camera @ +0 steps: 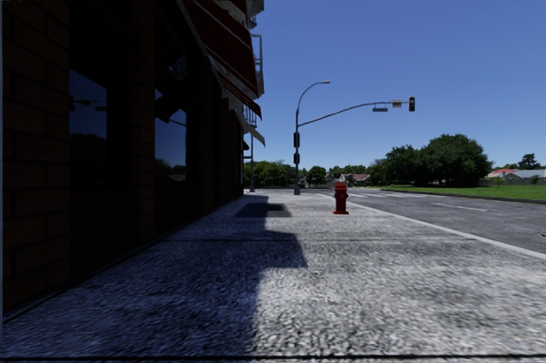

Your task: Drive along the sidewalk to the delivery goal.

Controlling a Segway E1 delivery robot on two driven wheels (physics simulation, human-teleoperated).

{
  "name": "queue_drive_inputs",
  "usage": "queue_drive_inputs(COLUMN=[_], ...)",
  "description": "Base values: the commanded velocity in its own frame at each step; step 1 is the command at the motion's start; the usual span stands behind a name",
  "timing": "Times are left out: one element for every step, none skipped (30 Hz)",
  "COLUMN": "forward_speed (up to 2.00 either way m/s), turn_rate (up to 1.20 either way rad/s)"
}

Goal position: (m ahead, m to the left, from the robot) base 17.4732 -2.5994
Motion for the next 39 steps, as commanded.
queue_drive_inputs(forward_speed=[2.0, 2.0, 2.0, 2.0, 2.0, 2.0, 2.0, 2.0, 2.0, 2.0, 2.0, 2.0, 2.0, 2.0, 2.0, 2.0, 2.0, 2.0, 2.0, 2.0, 2.0, 2.0, 2.0, 2.0, 2.0, 2.0, 2.0, 2.0, 2.0, 2.0, 2.0, 2.0, 2.0, 2.0, 2.0, 2.0, 2.0, 2.0, 2.0], turn_rate=[0.0, 0.0, 0.0, 0.0, 0.0, 0.0, 0.0, 0.0, 0.0, 0.0, 0.0, 0.0, 0.0, 0.0, 0.0, 0.0, 0.0, 0.0, 0.0, 0.0, 0.0, 0.0, 0.0, 0.0, 0.0, 0.0, 0.0, 0.0, 0.0, 0.0, 0.0, 0.0, 0.0, 0.0, 0.0, 0.0, 0.0, 0.0, 0.0])
